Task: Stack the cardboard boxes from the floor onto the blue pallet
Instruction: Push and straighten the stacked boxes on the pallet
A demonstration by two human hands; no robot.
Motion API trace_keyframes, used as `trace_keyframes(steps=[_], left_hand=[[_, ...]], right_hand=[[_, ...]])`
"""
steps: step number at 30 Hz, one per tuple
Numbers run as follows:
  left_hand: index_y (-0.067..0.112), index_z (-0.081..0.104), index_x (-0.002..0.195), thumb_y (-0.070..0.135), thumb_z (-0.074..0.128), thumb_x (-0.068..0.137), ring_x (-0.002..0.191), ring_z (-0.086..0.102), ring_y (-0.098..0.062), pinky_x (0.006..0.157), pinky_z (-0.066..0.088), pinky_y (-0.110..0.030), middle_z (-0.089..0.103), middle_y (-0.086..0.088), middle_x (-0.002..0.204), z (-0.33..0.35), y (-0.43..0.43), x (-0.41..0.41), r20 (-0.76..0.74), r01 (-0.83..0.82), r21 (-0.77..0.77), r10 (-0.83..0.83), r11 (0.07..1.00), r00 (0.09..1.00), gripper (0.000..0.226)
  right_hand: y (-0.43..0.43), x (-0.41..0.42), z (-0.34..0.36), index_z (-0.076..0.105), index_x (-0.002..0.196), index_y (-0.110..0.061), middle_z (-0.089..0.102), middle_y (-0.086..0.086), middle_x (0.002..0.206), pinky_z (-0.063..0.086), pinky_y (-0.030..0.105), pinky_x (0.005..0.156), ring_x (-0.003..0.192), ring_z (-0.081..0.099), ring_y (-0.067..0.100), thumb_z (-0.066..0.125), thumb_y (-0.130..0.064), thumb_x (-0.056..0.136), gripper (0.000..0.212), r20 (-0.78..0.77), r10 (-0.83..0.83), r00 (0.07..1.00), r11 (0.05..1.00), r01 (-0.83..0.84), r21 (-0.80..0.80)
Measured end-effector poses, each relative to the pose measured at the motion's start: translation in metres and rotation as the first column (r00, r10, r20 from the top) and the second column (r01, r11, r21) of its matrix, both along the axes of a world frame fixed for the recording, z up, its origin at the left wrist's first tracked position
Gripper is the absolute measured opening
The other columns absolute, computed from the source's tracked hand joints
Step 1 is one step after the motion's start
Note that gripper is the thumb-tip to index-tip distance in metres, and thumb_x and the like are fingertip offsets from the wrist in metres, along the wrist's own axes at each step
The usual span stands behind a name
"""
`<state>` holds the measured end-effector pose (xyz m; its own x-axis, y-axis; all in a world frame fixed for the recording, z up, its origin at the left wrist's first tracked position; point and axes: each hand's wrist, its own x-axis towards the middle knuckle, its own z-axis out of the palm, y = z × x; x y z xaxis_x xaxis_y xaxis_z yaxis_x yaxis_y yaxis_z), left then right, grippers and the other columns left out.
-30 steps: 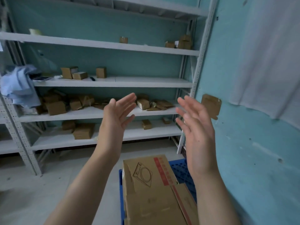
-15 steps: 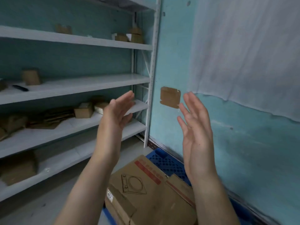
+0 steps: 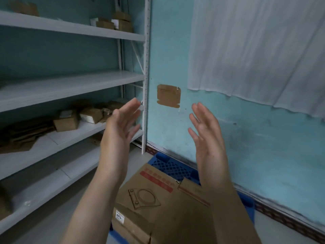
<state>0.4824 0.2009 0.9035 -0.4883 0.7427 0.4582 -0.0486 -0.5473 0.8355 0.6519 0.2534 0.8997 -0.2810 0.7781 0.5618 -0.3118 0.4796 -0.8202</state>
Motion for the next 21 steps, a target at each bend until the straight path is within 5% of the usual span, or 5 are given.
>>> trace_keyframes(steps=[7,14,21], left_hand=[[0.031,0.063,0.119,0.038,0.021,0.101,0.121,0.059,-0.003,0.106,0.042,-0.032,0.066,0.014,0.127,-0.023,0.074,-0.075,0.011,0.274,-0.076,-0.274,0.959,0.962,0.046],[0.029,0.058,0.125,0.034,0.016,0.106,0.123,0.057,-0.003,0.102,0.044,-0.025,0.064,0.013,0.131,-0.077,0.121,-0.111,0.020,0.454,-0.163,-0.457,0.876,0.889,0.046],[0.029,0.059,0.122,0.033,0.025,0.103,0.122,0.058,-0.004,0.102,0.046,-0.024,0.066,0.012,0.128,-0.267,0.137,-0.080,0.054,0.571,-0.154,-0.571,0.806,0.819,0.040]], right_hand=[[0.023,-0.071,-0.026,0.061,0.122,-0.051,0.058,-0.024,0.138,0.035,0.044,0.116,0.133,0.050,0.000,0.051,-0.034,0.095,0.034,-0.043,-0.336,0.941,0.942,0.334,-0.041],[0.022,-0.078,-0.078,0.061,0.123,-0.042,0.059,-0.013,0.141,0.039,0.045,0.113,0.135,0.052,0.009,0.047,-0.025,0.095,0.035,-0.037,-0.541,0.840,0.840,0.537,-0.083],[0.026,-0.053,-0.266,0.058,0.128,-0.038,0.058,-0.014,0.142,0.040,0.043,0.111,0.134,0.052,0.009,0.045,-0.024,0.098,0.036,0.090,-0.641,0.762,0.763,0.646,-0.030]])
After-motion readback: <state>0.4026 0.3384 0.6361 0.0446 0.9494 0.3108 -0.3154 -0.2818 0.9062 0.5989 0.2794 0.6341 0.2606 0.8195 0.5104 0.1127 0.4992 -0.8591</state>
